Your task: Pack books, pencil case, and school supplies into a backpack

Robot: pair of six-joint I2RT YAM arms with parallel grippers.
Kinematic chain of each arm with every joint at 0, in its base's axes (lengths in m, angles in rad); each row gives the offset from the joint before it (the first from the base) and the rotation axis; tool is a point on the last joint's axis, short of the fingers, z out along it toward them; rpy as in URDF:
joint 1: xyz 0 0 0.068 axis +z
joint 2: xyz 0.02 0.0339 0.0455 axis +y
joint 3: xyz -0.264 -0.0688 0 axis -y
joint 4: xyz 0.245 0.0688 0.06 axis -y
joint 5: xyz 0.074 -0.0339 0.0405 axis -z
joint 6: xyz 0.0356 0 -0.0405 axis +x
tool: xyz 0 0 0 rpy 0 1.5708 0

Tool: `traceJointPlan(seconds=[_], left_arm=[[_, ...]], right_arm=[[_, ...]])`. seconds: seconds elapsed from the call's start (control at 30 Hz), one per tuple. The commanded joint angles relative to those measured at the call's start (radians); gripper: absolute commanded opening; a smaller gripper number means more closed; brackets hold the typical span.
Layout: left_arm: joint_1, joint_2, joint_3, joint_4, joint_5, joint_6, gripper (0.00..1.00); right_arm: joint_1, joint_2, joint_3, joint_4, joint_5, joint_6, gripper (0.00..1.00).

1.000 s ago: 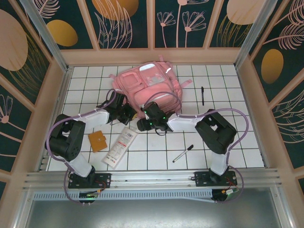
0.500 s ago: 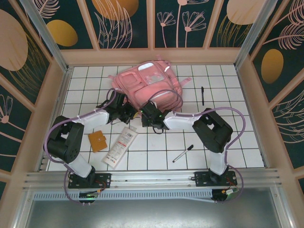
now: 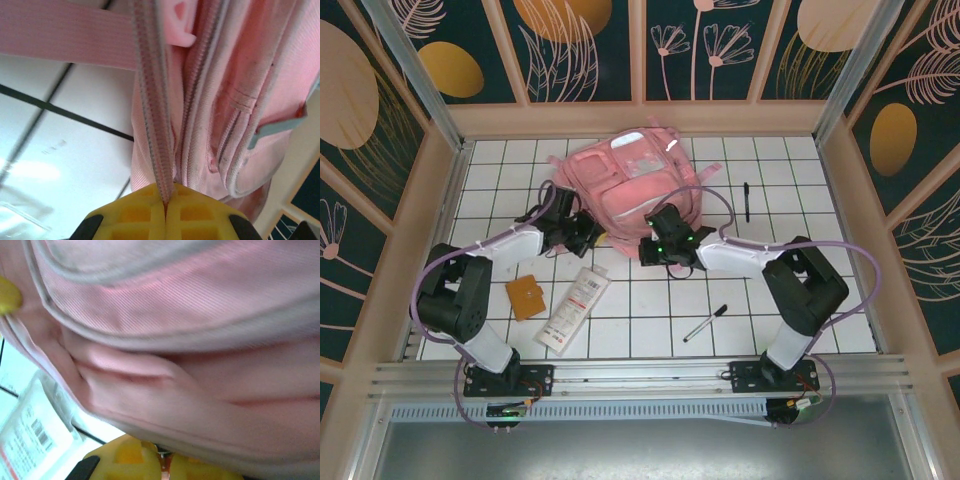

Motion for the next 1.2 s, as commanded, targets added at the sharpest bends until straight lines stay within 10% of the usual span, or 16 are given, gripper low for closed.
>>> traceJointPlan(seconds=[0.0, 0.67, 0.73, 0.83, 1.17], left_arm=[[0.079, -0.011, 0.068, -0.082, -0.128, 0.104, 0.00], [0.259, 0.372, 0.604, -0.350, 0.018, 0.528, 0.01], [0.259, 0.374, 0.654, -0.419, -0.015, 0.563, 0.25], [0.259, 0.282, 0.580, -0.443, 0.004, 0.555, 0.41], [0.207, -0.122, 0.092, -0.411, 0.025, 0.398, 0.49]], right_arm=[[-0.049, -0.046, -0.037, -0.171, -0.120, -0.087, 0.00], [-0.059, -0.066, 0.078, -0.230, -0.296, -0.454, 0.00], [-0.007, -0.030, 0.139, -0.194, -0.284, -0.452, 0.00], [0.033, 0.026, 0.206, -0.109, -0.288, -0.390, 0.00], [0.098, 0.178, 0.338, 0.051, -0.410, -0.340, 0.00]])
